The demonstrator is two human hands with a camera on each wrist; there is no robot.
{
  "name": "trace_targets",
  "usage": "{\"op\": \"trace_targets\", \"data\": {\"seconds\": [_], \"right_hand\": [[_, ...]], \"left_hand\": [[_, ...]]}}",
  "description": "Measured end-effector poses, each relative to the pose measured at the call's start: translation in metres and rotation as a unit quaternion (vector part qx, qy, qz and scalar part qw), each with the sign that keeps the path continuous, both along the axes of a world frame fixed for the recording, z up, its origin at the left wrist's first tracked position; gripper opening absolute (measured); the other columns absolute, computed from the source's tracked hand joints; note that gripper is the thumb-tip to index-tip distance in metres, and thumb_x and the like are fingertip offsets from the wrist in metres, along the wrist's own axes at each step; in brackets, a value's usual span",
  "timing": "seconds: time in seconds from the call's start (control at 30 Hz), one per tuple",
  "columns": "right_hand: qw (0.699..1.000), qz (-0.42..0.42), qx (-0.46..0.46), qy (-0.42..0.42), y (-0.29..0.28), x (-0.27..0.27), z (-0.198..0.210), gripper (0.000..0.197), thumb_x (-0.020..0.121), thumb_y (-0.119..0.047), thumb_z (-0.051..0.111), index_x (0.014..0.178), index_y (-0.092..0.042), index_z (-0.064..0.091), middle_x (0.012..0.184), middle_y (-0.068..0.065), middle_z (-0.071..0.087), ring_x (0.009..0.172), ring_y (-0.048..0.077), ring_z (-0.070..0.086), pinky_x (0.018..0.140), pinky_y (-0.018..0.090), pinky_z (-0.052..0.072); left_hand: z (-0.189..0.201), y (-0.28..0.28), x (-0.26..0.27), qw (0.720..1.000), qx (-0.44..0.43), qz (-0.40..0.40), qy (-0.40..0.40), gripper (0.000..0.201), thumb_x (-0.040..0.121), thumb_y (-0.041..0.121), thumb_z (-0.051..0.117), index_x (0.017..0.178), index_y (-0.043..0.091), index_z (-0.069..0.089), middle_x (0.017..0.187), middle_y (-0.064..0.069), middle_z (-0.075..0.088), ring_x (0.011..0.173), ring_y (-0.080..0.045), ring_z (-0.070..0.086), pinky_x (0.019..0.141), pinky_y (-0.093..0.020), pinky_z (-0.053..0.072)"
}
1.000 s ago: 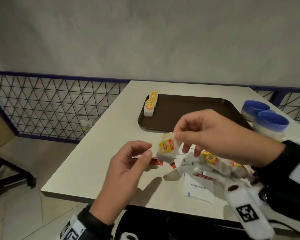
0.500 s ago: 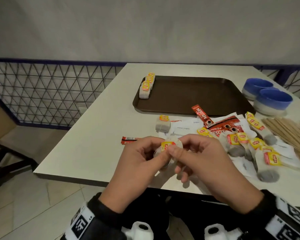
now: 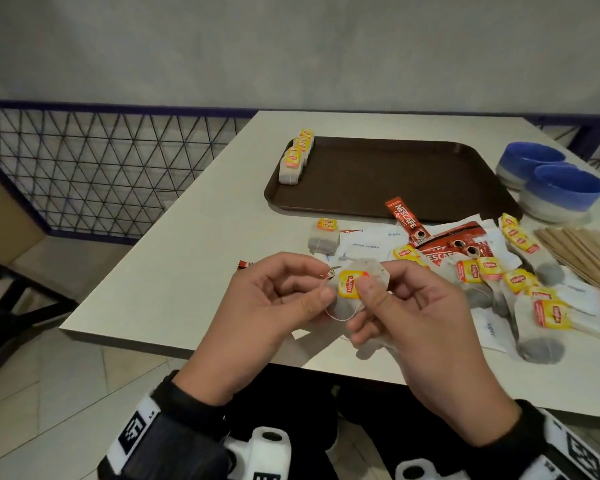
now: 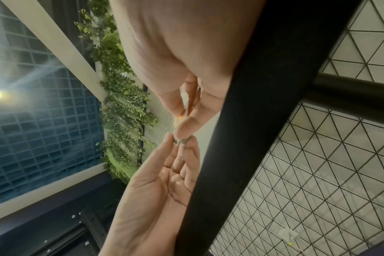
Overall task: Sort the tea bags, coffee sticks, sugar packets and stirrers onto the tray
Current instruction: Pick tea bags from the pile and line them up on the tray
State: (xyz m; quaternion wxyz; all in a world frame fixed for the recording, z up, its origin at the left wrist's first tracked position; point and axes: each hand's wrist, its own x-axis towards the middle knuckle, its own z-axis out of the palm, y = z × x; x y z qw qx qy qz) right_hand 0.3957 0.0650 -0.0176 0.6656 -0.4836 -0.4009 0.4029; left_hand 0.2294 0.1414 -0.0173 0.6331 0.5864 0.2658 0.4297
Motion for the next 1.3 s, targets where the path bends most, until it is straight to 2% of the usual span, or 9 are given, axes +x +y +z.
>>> {"op": "trace_targets", "data": {"seconds": [0.17, 0.27, 0.4, 0.53, 0.8, 0.93, 1.0, 1.13, 1.3], "right_hand": [[0.999, 0.025, -0.002, -0.043, -0.005, 0.001, -0.001, 0.009, 0.085, -0.023, 0.073, 0.091, -0.019, 0.076, 0.063, 0.021, 0.065, 0.048, 0.029, 0.06, 0.05, 0.039, 0.052], [0.998, 0.032, 0.004, -0.059, -0.006, -0.002, 0.0, 0.013, 0.089, -0.014, 0.072, 0.098, -0.021, 0.077, 0.066, 0.015, 0.067, 0.049, 0.026, 0.06, 0.048, 0.037, 0.052], [0.998, 0.031, 0.006, -0.052, -0.007, -0.004, 0.001, 0.033, 0.081, -0.018, 0.075, 0.113, -0.025, 0.071, 0.077, 0.006, 0.064, 0.054, 0.026, 0.063, 0.047, 0.035, 0.053], [0.997, 0.047, 0.013, -0.059, -0.007, -0.004, -0.002, 0.034, 0.08, -0.012, 0.078, 0.109, -0.028, 0.073, 0.087, 0.022, 0.062, 0.057, 0.027, 0.063, 0.049, 0.035, 0.053], [0.99, 0.066, 0.025, -0.124, -0.008, -0.007, -0.006, 0.046, 0.087, 0.007, 0.073, 0.103, -0.037, 0.071, 0.077, 0.006, 0.066, 0.059, 0.018, 0.06, 0.052, 0.033, 0.051], [0.991, 0.047, 0.047, -0.118, -0.009, -0.013, -0.003, 0.041, 0.082, 0.002, 0.078, 0.108, -0.028, 0.069, 0.075, 0.005, 0.064, 0.059, 0.013, 0.057, 0.055, 0.029, 0.053], [0.991, 0.025, 0.055, -0.117, -0.011, -0.015, -0.001, 0.04, 0.08, -0.008, 0.081, 0.112, -0.026, 0.065, 0.076, 0.0, 0.063, 0.059, 0.013, 0.057, 0.055, 0.028, 0.053], [0.982, -0.041, 0.1, -0.156, -0.017, -0.018, 0.0, 0.041, 0.075, -0.024, 0.083, 0.107, -0.033, 0.059, 0.088, -0.001, 0.057, 0.059, 0.021, 0.055, 0.048, 0.032, 0.051], [0.937, -0.068, 0.119, -0.32, -0.014, -0.02, -0.002, 0.022, 0.081, -0.027, 0.084, 0.096, -0.029, 0.068, 0.085, -0.006, 0.053, 0.062, 0.019, 0.053, 0.053, 0.026, 0.043]], "left_hand": [[0.002, -0.002, 0.002, 0.999, 0.028, -0.024, 0.033, 0.029, 0.08, 0.01, 0.077, 0.105, -0.001, 0.072, 0.087, -0.019, 0.075, 0.074, -0.024, 0.069, 0.071, -0.031, 0.058], [0.002, -0.003, 0.003, 0.998, 0.042, -0.025, 0.044, 0.021, 0.083, 0.012, 0.073, 0.093, -0.006, 0.072, 0.086, -0.025, 0.073, 0.074, -0.024, 0.069, 0.069, -0.03, 0.057], [0.002, -0.002, 0.002, 0.998, 0.047, -0.028, 0.042, 0.022, 0.087, 0.029, 0.076, 0.079, 0.009, 0.073, 0.072, -0.007, 0.07, 0.069, -0.017, 0.067, 0.067, -0.026, 0.054], [0.006, -0.004, 0.004, 0.996, 0.062, -0.029, 0.06, 0.025, 0.088, 0.029, 0.073, 0.083, 0.004, 0.075, 0.079, -0.012, 0.073, 0.071, -0.015, 0.067, 0.068, -0.025, 0.054], [0.005, -0.006, 0.004, 0.993, 0.082, -0.031, 0.084, 0.021, 0.086, 0.019, 0.075, 0.085, -0.002, 0.072, 0.079, -0.021, 0.07, 0.073, -0.021, 0.064, 0.069, -0.03, 0.053], [0.005, -0.005, 0.005, 0.996, 0.059, 0.005, 0.059, 0.03, 0.086, 0.023, 0.071, 0.077, -0.006, 0.071, 0.067, -0.013, 0.066, 0.065, -0.018, 0.06, 0.064, -0.028, 0.051], [0.004, -0.004, 0.005, 0.998, 0.035, 0.02, 0.043, 0.03, 0.087, 0.026, 0.074, 0.077, -0.002, 0.073, 0.07, -0.02, 0.066, 0.067, -0.023, 0.058, 0.065, -0.032, 0.051], [0.005, -0.004, 0.006, 0.998, 0.002, 0.053, 0.028, 0.03, 0.085, 0.03, 0.075, 0.082, 0.0, 0.077, 0.075, -0.023, 0.069, 0.068, -0.029, 0.057, 0.07, -0.042, 0.051], [0.004, -0.004, 0.008, 0.997, -0.001, 0.073, 0.013, 0.024, 0.087, 0.022, 0.071, 0.085, -0.001, 0.078, 0.066, -0.007, 0.07, 0.055, -0.011, 0.062, 0.056, -0.025, 0.053]]}}
